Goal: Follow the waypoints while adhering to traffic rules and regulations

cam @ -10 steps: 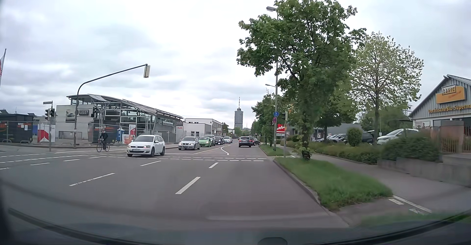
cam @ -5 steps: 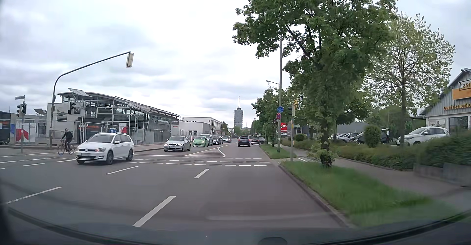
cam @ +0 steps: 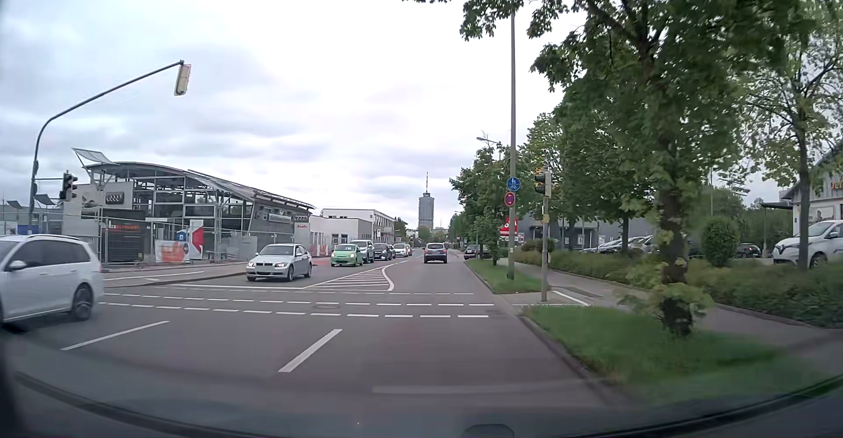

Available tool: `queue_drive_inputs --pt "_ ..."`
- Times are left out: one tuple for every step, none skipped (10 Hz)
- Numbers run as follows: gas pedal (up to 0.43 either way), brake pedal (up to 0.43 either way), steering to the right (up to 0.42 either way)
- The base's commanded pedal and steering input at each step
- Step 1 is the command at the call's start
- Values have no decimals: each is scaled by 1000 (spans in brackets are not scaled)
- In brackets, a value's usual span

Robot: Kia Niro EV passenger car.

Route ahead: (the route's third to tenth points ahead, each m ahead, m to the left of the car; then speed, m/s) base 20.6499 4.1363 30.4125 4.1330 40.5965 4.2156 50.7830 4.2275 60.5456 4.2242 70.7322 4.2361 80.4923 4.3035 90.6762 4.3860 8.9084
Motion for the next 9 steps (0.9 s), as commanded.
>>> queue_drive_inputs --pt "488 0 -1" --pt "461 0 -2" --pt "449 0 -3" --pt "429 0 -3" --pt "409 0 -3" --pt "398 0 -3" --pt "390 0 -3" --pt "390 0 -3" --pt "378 0 -3"
